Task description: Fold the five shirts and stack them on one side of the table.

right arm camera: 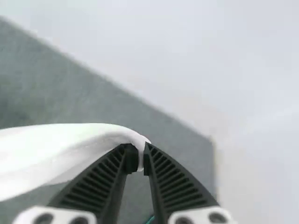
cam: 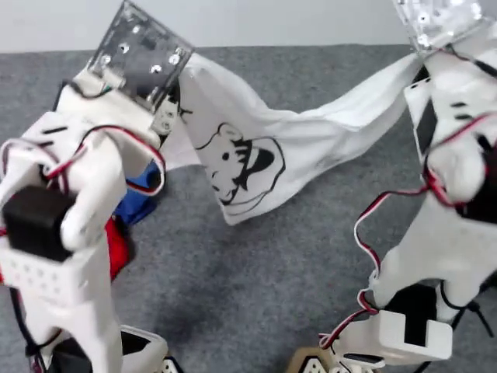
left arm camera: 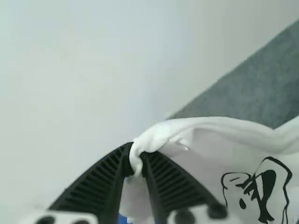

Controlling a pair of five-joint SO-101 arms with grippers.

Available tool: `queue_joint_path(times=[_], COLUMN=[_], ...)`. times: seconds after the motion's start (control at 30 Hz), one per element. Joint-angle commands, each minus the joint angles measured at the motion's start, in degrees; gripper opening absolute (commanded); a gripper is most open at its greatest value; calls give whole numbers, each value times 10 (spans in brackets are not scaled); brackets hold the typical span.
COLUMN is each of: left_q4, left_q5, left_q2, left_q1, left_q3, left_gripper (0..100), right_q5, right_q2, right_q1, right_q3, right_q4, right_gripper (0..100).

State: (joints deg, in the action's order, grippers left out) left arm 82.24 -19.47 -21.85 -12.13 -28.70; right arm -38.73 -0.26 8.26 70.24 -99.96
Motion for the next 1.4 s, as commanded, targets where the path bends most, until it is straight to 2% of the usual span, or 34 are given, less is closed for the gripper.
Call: queue_joint_path(times=[0.0,0.17,0.4,0.67,0.8,1.07,1.23,1.37], left_q4=[-38,-64,-52,94,183,168,84,16], left_q5=[-4,-4,-4,-4,-4,-4,-4,-4], left_q2=[-32,-50,-65,-64,-62,-57,-30,-4], left_q1=[-8,-9,-9,-18,-16,-14,-3,24], left_q3=[-23,-25,-22,18,70,266,393,420], left_gripper=[2,2,2,2,2,2,2,2], right_q5=[-6,-7,-47,-44,-43,-43,-43,-42], right_q2=[-32,-32,-32,-26,-24,-22,-22,-26], right_q1=[7,38,95,104,104,58,21,15], right_q3=[80,166,223,219,154,-54,-180,-222], right_q4=[-11,-8,-10,-15,-15,-15,-4,21], right_gripper=[10,10,10,10,10,11,11,11])
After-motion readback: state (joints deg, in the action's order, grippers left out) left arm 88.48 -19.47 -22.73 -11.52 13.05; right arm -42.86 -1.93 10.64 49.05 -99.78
